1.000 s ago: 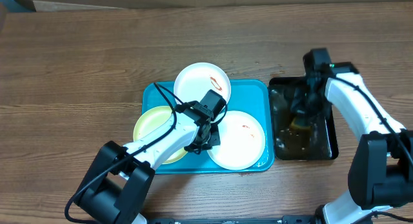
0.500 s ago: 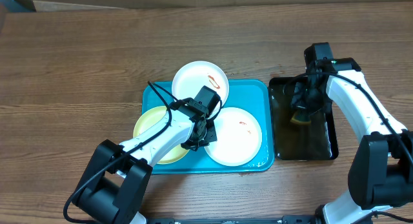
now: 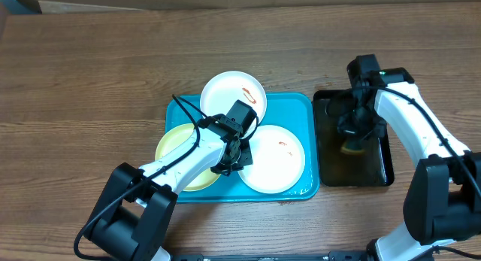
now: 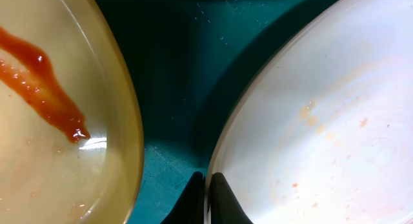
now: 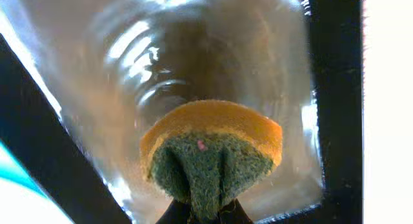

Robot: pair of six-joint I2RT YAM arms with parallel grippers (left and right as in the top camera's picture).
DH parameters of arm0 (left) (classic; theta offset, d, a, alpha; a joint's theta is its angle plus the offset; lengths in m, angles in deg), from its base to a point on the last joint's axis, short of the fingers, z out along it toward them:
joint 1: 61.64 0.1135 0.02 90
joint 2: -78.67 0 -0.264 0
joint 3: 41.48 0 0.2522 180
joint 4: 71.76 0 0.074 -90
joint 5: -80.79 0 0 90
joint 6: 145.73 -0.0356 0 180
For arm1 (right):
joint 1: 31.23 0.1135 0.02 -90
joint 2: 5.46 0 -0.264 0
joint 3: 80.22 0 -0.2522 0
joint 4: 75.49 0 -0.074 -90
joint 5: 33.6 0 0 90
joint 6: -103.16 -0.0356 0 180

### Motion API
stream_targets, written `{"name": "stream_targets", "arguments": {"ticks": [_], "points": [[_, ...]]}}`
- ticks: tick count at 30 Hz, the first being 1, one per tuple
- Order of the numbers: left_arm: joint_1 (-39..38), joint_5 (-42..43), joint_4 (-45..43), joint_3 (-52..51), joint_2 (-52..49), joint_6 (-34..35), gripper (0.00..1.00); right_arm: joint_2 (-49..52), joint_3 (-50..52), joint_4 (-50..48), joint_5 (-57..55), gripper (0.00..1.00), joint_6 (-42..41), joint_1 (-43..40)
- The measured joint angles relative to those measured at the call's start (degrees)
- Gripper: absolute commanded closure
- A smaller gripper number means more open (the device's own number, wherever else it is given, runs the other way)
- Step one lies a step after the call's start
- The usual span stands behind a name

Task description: Clean dirty plates on tray and stack at the side

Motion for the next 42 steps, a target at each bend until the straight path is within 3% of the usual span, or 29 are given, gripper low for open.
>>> {"name": "stream_targets", "arguments": {"ticks": [4,9,17,24,33,42], "points": [[0.0,0.0,0.0,0.0,0.0,-0.17,0.96,0.0,0.0,-0.98,1.84,0.96,3.06,0.13],[0.0,0.0,0.0,0.0,0.0,-0.17,0.96,0.0,0.0,-0.81,0.57,0.96,-2.19,0.61],[0.0,0.02,-0.02,0.0,0.0,-0.17,0.96,-0.68,-0.5,-0.76,14.56,0.96,7.39,2.86],[0.0,0.04,0.02,0.0,0.0,-0.17,0.96,-2.56,-1.05,-0.79,22.84,0.96,16.15,9.53],[0.0,0.04,0.2,0.0,0.0,-0.17,0.96,-2.58,-1.01,-5.51,13.16,0.96,16.2,22.12],[0.0,0.09,0.22,0.0,0.0,-0.17,0.96,-2.86,8.48,-21.42,2.01,0.96,15.19,28.0]]}}
